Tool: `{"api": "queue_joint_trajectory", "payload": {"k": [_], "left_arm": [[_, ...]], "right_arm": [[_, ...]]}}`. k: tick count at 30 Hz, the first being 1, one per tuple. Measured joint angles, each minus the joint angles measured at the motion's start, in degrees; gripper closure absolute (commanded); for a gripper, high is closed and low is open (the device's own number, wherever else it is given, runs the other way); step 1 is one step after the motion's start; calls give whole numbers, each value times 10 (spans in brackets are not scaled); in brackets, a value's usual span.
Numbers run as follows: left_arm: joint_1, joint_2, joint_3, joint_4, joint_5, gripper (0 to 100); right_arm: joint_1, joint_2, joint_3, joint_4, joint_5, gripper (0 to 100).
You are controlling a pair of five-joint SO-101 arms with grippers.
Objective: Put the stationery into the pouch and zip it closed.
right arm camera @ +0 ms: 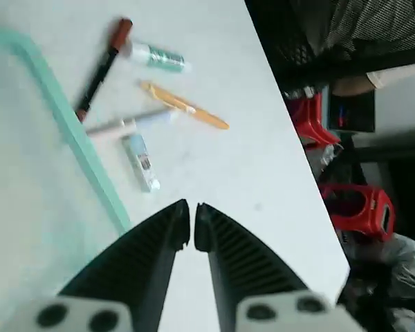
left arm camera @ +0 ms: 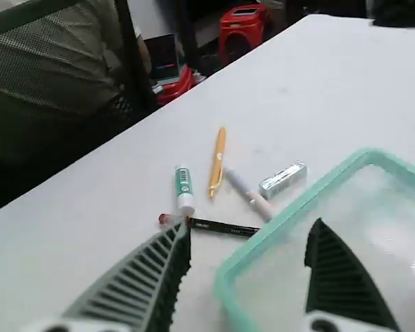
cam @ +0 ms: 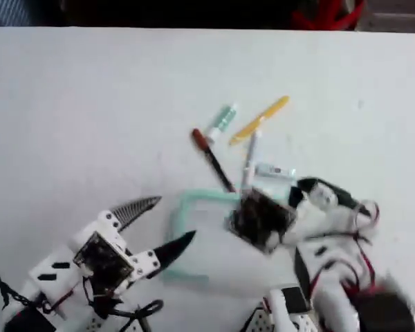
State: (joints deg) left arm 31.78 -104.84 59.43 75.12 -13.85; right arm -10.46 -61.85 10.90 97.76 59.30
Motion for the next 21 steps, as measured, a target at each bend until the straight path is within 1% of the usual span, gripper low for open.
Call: {"api": "queue_joint_trajectory", "payload": {"k": [2,5,9,11,14,16,19,21], "left_arm": [[17,0,-1,0,0,732],[24,0,-1,7,-16,732],[25,0,-1,53,-38,733],[24,0,-1,59,-40,733],[18,0,-1,60,-40,733],[15,0,9,57,-40,733],[15,0,33,46,-40,733],[7,0,42,42,-40,733]], "right_arm": [[-20,56,-45,2,-29,980],[-25,114,-84,4,-41,980],[25,105,-62,4,-38,980],[70,89,-17,4,-6,980],[151,40,91,0,83,976],[209,3,176,-30,128,943],[311,-18,307,-105,142,827],[375,-25,385,-160,128,783]]}}
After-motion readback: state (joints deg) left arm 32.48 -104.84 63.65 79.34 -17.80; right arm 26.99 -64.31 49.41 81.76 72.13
